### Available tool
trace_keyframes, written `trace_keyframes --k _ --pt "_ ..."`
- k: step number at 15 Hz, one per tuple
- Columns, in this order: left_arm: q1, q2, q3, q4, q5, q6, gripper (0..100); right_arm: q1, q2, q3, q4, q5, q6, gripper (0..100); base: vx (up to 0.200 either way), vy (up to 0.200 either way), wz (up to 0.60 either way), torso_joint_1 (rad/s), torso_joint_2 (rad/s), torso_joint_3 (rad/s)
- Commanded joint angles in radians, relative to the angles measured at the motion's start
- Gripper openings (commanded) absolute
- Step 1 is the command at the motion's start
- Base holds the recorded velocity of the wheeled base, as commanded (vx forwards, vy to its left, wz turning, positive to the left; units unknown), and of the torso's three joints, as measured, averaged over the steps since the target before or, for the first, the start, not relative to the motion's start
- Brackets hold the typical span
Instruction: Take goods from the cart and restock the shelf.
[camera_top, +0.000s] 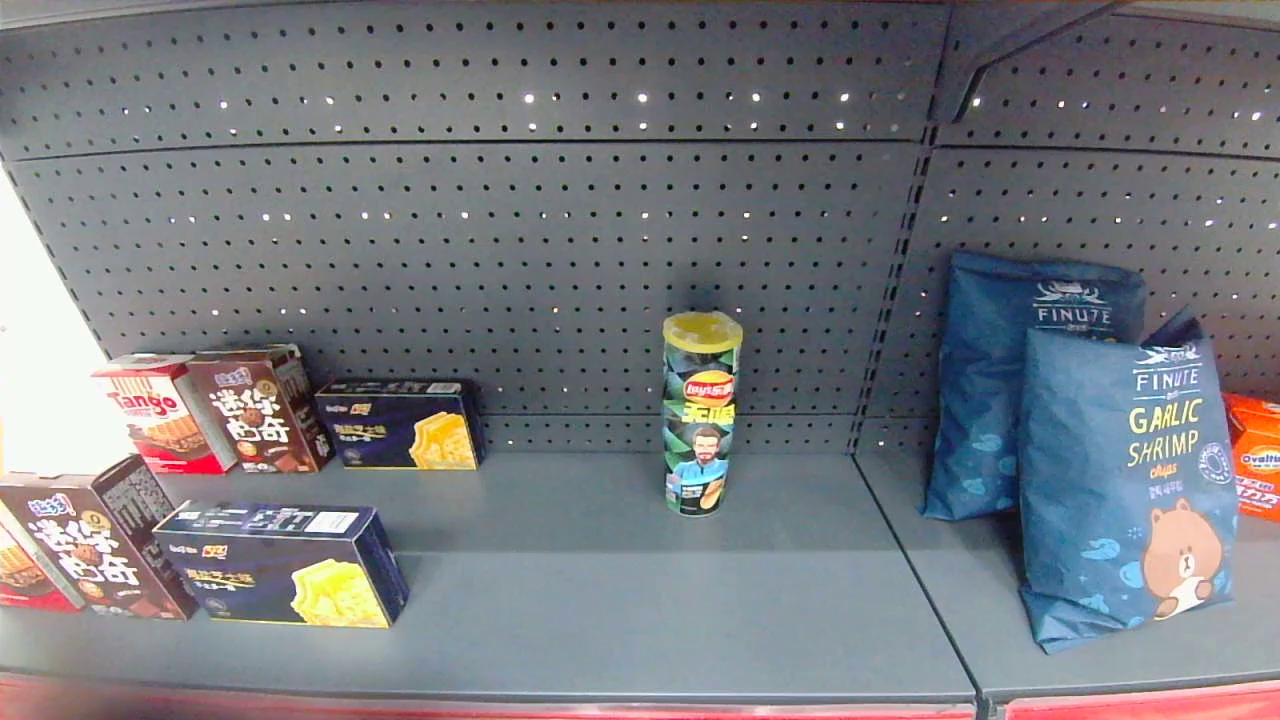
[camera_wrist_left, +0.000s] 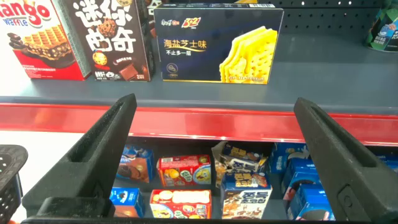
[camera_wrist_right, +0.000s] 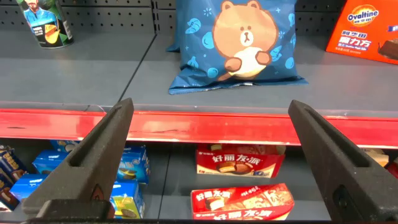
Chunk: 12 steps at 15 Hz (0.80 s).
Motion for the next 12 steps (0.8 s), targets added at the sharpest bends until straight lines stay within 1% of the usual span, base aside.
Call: trace_keyframes --k 1,12 --pt "0.0 0.0 0.0 -0.001 0.0 -0.001 100 0.0 0.0 0.0 0.0 0.0 0.0 100 0.0 0.0 0.0 0.0 0.0 0.0" --pt "0.0 0.0 0.0 -0.003 0.0 -0.001 100 0.001 0.0 0.0 0.0 0.002 0.0 100 0.0 0.0 0.0 0.0 0.0 0.0"
